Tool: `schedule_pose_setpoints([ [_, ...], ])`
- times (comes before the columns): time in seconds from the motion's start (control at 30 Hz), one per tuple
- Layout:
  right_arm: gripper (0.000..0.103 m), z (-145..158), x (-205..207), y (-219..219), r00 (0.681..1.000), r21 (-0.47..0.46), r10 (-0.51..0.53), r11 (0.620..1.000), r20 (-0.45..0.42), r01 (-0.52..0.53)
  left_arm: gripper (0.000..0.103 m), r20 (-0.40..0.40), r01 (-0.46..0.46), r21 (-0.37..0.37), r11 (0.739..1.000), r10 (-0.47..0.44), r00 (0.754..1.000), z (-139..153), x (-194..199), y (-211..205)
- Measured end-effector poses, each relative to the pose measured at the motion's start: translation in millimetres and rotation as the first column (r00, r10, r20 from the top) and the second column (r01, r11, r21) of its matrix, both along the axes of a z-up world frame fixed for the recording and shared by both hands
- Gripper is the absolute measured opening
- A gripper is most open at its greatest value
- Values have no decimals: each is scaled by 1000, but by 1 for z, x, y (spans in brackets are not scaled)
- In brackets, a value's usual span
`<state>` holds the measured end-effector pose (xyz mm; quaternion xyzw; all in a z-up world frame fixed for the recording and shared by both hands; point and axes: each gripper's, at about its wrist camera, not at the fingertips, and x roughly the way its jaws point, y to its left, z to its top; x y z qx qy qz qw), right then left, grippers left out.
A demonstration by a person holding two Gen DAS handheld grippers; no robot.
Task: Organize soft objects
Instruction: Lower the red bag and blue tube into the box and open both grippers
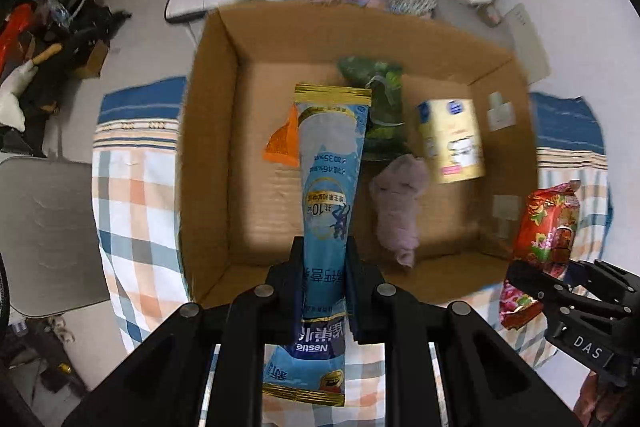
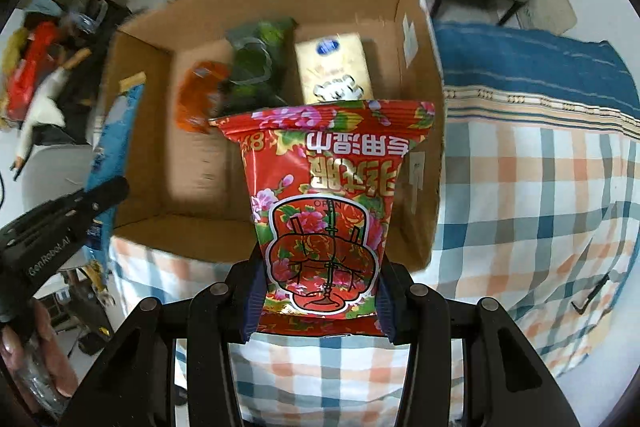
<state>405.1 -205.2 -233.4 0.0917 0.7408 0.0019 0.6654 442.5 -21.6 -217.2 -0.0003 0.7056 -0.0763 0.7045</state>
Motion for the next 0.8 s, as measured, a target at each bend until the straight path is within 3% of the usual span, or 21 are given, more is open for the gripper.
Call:
schedule_pose_setpoints([
  [0.13, 48, -32, 11, -3, 993, -28, 14, 999, -116, -17, 15, -109, 39, 35, 999, -35, 993, -39, 11, -8],
  [0.3, 48, -70, 27, 1, 974, -59, 31, 997, -225, -46, 15, -219, 69, 26, 997, -61, 974, -73, 13, -12],
  [0.6, 49, -98, 44, 6, 960, -66, -5, 998, -281, -15, 17, -282, 43, -13, 999, -45, 958, -88, 22, -5],
  [0.67, 50, -104, 46, 7, 956, -73, -1, 997, -292, -22, 22, -299, 43, -10, 999, -44, 953, -91, 22, -4],
  [0.7, 53, -105, 47, 8, 955, -78, -2, 997, -297, -23, 28, -312, 41, 4, 999, -37, 949, -93, 20, -3],
  [0.8, 72, -100, 47, 9, 962, -70, 2, 997, -272, -22, 30, -326, 22, 18, 1000, -15, 945, -95, 17, 1],
])
